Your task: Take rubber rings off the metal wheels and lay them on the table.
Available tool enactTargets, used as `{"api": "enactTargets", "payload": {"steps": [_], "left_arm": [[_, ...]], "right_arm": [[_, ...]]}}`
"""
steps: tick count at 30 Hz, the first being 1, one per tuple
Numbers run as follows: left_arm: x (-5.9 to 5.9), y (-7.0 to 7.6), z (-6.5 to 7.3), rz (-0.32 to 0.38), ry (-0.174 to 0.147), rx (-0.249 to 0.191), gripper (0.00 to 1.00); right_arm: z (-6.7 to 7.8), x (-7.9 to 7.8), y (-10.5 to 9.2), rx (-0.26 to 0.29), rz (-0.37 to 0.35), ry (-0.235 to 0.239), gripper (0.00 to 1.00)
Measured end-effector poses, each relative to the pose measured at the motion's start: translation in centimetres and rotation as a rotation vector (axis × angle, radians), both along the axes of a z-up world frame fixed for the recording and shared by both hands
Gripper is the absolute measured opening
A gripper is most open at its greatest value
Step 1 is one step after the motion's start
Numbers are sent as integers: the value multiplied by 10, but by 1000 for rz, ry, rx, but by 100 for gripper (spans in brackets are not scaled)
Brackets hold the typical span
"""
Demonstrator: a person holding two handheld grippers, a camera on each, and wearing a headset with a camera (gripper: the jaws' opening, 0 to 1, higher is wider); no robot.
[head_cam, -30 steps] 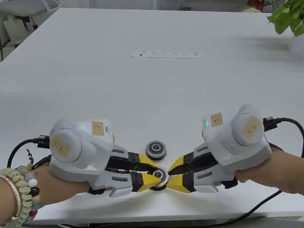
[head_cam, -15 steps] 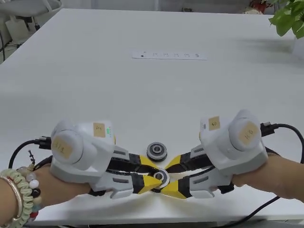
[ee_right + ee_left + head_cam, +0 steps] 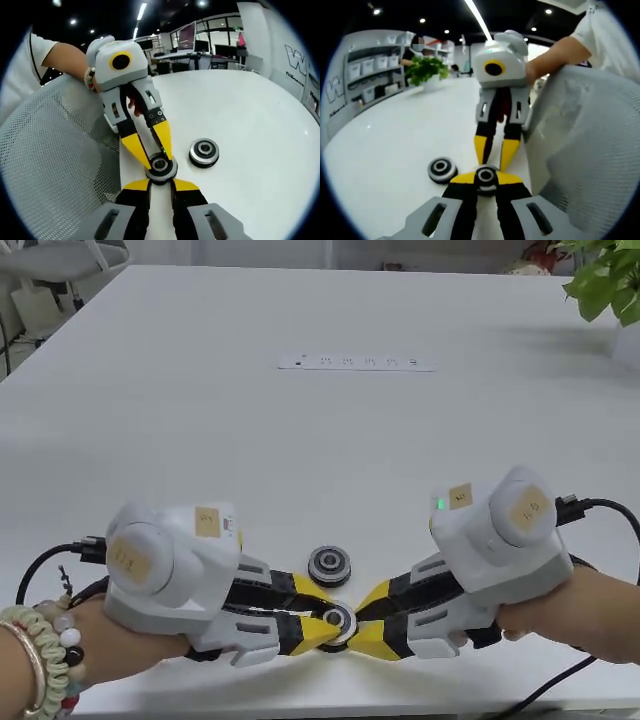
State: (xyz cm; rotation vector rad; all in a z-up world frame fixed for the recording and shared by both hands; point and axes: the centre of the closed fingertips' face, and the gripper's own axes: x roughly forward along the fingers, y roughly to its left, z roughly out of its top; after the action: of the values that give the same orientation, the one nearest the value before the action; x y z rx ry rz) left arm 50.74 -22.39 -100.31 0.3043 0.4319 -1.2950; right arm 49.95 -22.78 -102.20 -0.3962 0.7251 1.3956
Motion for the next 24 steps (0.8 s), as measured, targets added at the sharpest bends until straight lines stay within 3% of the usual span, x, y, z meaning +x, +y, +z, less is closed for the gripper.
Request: {"api": "enactTargets", "payload": {"steps": [4,5,7,8,14,16,19,24], "left_arm": [[0,0,0,1,0,0,14],[0,0,0,0,0,0,14],[0,1,0,1,0,1,14],[0,1,0,1,-1,1,14],[1,1,0,4,-3,2,14],[1,1,0,6,-3,3,14],[2,2,0,9,-5,4,14],[3,2,0,13,-6,6,14]], "right_arm": [[-1,1,-2,-12,2,-7,6],[-3,7,-7,-41,-7,-46,1],[-2,2,-3,-20,-5,-14,1],[-2,2,-3,-24,8,-33,1],[-2,4,-3,-35,0,-38,0],[-2,8,-5,-43,-37,-28,0],[-2,11,-6,-34,-106,28,0],[-2,12,-5,-21,-102,5,0]]}}
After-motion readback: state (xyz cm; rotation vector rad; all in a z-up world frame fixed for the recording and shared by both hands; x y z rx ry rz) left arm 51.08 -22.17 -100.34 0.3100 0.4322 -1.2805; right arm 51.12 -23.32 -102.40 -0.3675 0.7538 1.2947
